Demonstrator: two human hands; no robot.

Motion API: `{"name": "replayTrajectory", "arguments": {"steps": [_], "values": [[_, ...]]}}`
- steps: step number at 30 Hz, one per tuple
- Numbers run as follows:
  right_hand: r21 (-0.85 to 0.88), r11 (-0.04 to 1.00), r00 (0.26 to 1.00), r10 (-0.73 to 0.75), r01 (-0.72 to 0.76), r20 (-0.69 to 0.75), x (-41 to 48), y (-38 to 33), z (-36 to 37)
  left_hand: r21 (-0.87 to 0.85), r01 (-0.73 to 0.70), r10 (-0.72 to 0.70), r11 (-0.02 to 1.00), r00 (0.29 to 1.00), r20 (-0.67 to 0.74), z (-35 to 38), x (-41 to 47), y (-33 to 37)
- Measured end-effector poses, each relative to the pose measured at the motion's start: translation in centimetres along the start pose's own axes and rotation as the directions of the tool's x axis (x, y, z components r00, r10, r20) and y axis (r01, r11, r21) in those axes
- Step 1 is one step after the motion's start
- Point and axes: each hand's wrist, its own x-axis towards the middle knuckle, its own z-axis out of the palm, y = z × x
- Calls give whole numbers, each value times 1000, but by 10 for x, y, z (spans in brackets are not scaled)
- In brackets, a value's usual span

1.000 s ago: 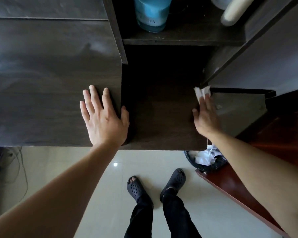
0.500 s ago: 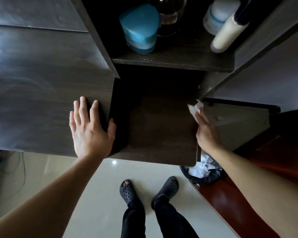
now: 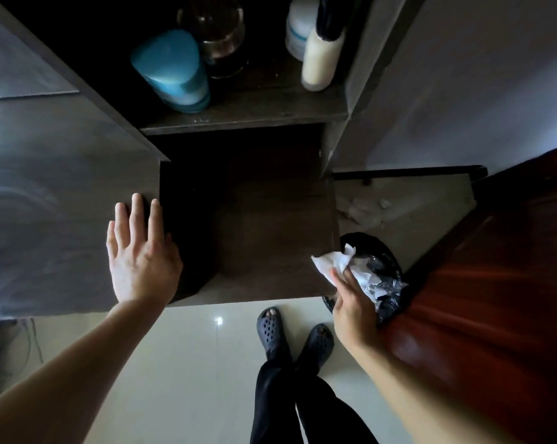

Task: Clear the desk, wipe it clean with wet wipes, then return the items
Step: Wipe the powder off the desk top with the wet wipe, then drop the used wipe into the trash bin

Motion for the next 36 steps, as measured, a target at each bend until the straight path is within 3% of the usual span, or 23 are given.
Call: {"name": "replayTrajectory", "arguments": {"steps": [4,7,10,12,18,20,25,29,33,36], "values": [[-51,993,981,116,-110,156,-23,10,-22,50,-168,161,985,979,123,-4,-1,19],[-53,927,913,376,-372,161,-31,31,-38,-56,-333,338,941,923,182,6,-7,60],[-38,752,740,656,-659,146,-34,55,-49,-190,-428,465,884,849,252,30,-12,121],[-16,632,624,768,-774,142,-34,76,-46,-254,-482,538,838,808,241,50,-13,162],[227,232,266,955,-946,133,-23,144,9,-240,-686,726,687,666,173,129,5,232],[290,150,201,968,-945,153,-17,170,40,-212,-725,755,656,633,170,151,7,237],[278,88,163,952,-956,258,-7,234,114,-194,-742,766,642,636,100,167,5,235],[412,-21,133,930,-911,342,5,259,150,-169,-758,776,630,619,118,170,7,235],[431,5,177,917,-902,359,15,249,148,-164,-757,774,633,618,135,169,7,236],[538,-81,158,910,-839,384,12,222,118,-180,-747,768,640,626,132,167,5,236]]}}
